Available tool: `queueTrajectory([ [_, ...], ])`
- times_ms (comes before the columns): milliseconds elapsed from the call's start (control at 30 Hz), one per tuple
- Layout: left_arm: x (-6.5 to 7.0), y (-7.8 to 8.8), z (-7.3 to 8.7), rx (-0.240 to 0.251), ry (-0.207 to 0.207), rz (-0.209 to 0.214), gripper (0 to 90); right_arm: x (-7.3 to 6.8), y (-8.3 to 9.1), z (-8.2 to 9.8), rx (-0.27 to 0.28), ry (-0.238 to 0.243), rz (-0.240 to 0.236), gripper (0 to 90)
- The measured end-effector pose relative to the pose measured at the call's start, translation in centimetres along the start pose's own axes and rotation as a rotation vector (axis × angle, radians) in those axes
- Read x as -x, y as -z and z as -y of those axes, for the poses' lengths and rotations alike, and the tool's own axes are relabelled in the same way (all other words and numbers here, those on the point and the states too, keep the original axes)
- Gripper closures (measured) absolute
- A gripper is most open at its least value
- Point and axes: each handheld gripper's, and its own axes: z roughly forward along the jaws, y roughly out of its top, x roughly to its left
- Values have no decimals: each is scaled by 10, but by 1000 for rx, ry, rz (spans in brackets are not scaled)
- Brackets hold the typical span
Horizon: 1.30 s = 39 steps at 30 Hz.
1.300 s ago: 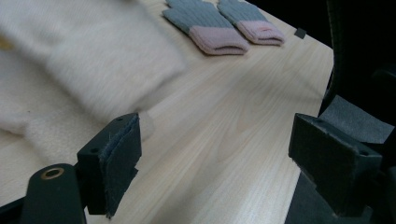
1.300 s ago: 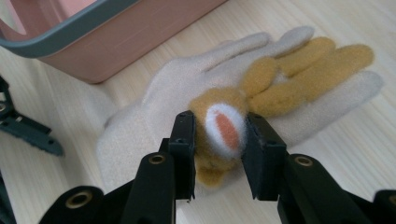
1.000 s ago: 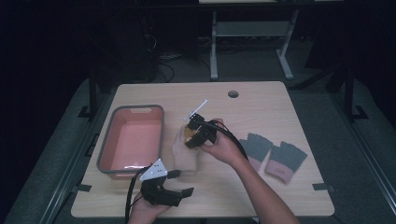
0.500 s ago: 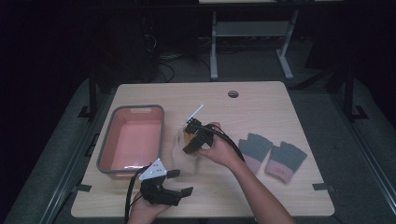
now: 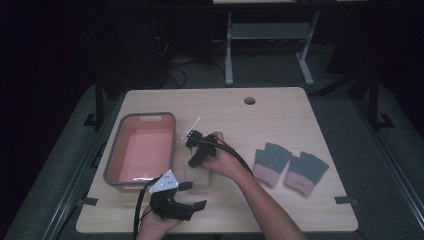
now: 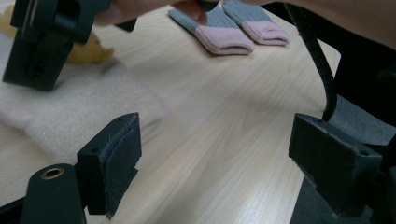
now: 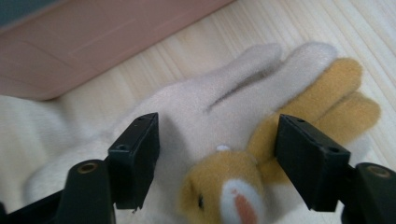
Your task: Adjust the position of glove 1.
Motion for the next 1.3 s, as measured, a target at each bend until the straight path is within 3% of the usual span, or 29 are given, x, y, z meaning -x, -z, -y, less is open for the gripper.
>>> queueTrajectory([
  [133,0,0,0,3,3,-2,171,-4,-7,1,-35,34,27,313],
  [400,0,-2,-2,1,3,-4,171,-3,-3,6,-54,44,42,327],
  [700,0,-8,-8,-3,17,-7,170,12,9,25,-69,15,52,333],
  [900,3,-20,-13,-40,35,-14,167,22,18,42,-86,6,61,332],
  [1300,-4,-41,-31,-63,113,-15,159,34,32,62,-67,-59,41,307],
])
